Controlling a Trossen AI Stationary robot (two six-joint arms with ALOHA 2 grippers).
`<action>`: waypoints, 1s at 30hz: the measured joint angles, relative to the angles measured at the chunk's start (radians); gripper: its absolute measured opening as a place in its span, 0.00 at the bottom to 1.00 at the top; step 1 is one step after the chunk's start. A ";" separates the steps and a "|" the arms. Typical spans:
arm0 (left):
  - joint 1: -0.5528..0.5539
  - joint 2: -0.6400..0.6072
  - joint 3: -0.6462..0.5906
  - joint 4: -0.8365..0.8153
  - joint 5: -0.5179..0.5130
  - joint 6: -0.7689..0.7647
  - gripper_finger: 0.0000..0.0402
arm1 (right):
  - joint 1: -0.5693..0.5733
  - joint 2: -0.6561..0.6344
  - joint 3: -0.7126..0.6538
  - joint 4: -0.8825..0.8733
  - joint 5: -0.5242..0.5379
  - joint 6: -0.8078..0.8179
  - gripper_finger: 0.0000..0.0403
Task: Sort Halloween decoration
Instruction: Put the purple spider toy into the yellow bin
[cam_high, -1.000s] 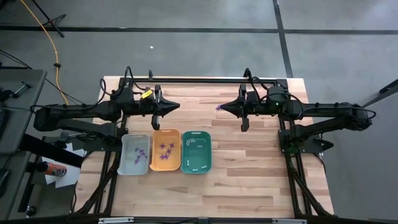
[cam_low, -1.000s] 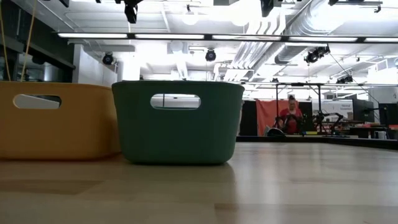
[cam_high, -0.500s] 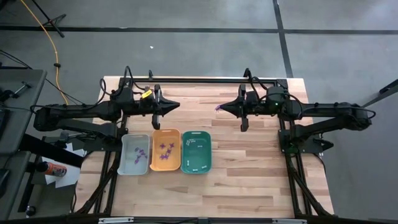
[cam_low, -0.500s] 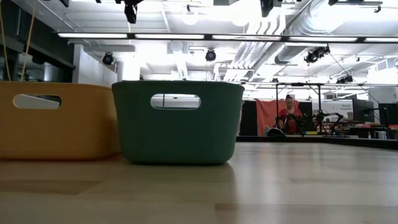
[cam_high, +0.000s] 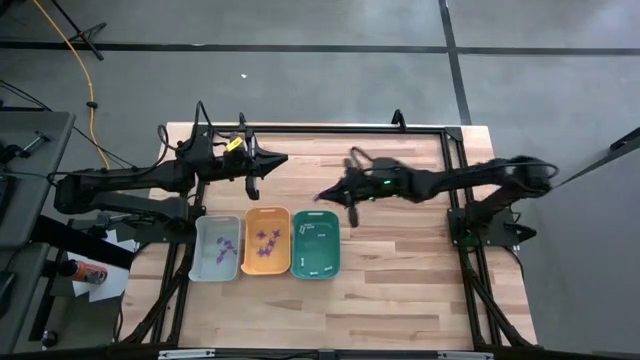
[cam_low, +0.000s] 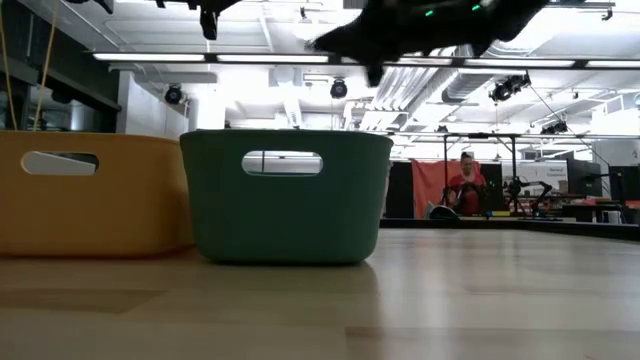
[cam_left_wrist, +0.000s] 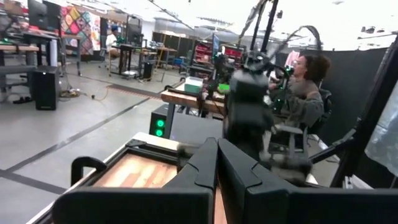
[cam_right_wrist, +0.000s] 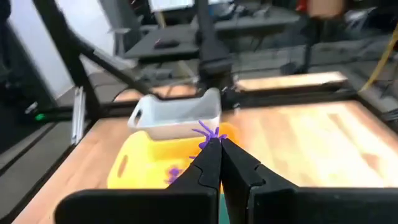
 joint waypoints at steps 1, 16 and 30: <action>0.004 0.000 0.000 0.000 0.000 0.000 0.00 | 0.004 0.041 0.022 0.000 -0.013 0.000 0.00; 0.027 0.000 0.000 0.010 -0.004 0.008 0.00 | 0.038 0.528 0.471 -0.064 -0.122 -0.027 0.00; 0.028 -0.001 0.000 0.058 -0.003 0.052 0.00 | 0.075 0.609 0.628 -0.291 -0.092 0.024 0.12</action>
